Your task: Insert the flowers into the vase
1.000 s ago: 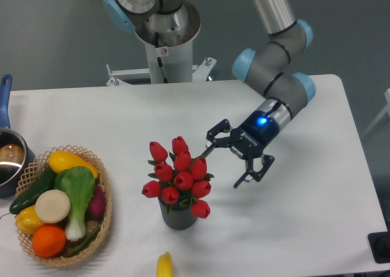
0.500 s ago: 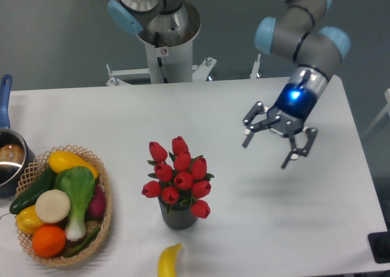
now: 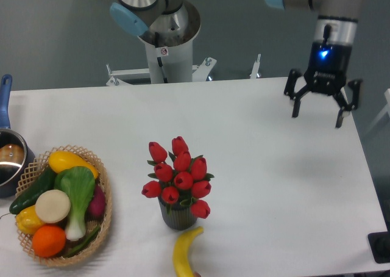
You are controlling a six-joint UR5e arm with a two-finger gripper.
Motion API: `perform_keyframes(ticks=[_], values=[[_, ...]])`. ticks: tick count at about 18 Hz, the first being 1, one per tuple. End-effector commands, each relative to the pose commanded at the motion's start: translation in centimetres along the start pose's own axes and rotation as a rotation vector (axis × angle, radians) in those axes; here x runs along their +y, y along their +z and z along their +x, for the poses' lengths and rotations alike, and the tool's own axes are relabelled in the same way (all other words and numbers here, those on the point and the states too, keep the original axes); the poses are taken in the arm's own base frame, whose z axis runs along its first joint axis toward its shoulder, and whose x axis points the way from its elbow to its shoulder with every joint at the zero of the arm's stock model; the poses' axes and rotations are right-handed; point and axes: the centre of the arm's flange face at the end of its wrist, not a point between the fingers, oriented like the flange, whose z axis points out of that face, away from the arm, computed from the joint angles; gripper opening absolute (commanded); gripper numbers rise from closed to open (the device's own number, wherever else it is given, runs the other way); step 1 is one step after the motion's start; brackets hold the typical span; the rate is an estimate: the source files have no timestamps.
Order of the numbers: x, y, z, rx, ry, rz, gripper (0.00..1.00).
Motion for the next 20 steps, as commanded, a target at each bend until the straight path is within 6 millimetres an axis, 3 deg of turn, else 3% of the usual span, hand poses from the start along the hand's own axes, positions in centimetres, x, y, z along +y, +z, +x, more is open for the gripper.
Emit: perform_keyframes(ticks=[4, 9, 14, 20], values=[[0.5, -3.3, 0.4, 0.064, 0.008, -0.096, 1.0], [5.4, -8.7, -1.5, 0.199, 0.157, -0.189, 1.0], [9.3, -11.1, -1.6, 0.238, 0.237, -0.181, 1.0], [11.6, -12.2, -1.3, 0.255, 0.252, -0.178, 1.0]])
